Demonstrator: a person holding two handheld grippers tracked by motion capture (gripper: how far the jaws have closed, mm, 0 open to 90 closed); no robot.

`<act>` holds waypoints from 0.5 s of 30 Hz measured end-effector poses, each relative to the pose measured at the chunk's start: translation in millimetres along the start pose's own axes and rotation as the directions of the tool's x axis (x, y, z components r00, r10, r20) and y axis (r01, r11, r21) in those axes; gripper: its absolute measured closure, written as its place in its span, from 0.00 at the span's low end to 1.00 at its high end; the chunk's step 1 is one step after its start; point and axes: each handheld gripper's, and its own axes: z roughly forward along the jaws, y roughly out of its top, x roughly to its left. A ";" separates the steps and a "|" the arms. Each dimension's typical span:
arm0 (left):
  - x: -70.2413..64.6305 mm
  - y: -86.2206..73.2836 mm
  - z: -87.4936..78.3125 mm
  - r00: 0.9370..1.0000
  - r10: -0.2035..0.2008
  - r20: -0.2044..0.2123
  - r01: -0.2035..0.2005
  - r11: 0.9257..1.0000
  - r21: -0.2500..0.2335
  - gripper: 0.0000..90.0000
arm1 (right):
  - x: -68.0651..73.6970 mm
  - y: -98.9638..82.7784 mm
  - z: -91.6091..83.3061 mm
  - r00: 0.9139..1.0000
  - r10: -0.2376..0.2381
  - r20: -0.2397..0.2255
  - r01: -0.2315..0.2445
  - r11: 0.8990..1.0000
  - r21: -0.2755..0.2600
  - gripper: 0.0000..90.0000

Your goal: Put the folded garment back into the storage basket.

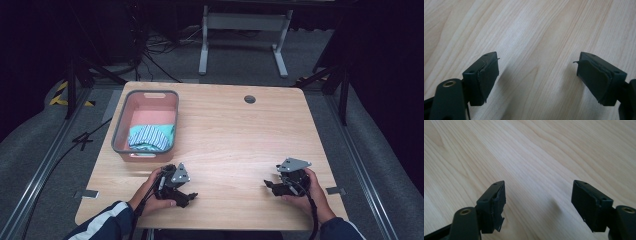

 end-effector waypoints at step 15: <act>3.8 -12.1 2.6 0.998 -0.029 0.048 0.032 0.996 -0.081 0.17 | -14.5 -39.2 -4.0 0.987 0.157 -0.036 -0.160 0.982 -0.099 0.21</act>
